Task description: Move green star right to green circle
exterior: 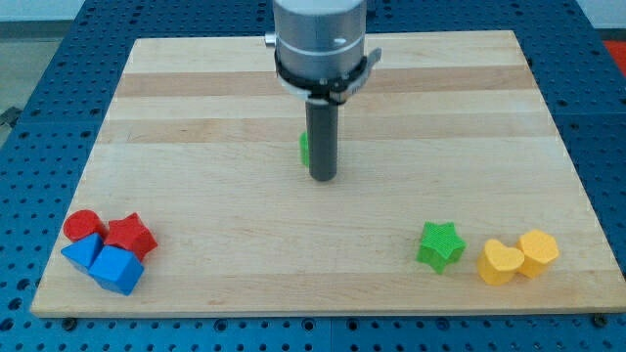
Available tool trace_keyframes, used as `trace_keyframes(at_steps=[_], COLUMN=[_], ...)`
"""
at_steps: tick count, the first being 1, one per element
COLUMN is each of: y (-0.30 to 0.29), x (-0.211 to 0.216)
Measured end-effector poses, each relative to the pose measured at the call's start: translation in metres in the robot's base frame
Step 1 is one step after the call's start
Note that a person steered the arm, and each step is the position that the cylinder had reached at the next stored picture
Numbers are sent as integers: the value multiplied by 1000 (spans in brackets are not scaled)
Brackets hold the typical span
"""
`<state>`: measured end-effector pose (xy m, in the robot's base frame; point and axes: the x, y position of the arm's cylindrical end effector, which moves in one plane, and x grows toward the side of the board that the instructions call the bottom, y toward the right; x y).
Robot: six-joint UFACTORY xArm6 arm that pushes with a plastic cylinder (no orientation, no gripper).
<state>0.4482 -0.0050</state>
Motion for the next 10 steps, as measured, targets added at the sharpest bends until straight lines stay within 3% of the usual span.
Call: trace_keyframes(at_steps=[2, 3, 5, 6, 7, 8, 10], y=[23, 82, 278, 344, 344, 300, 139], x=[8, 8, 24, 95, 163, 169, 170])
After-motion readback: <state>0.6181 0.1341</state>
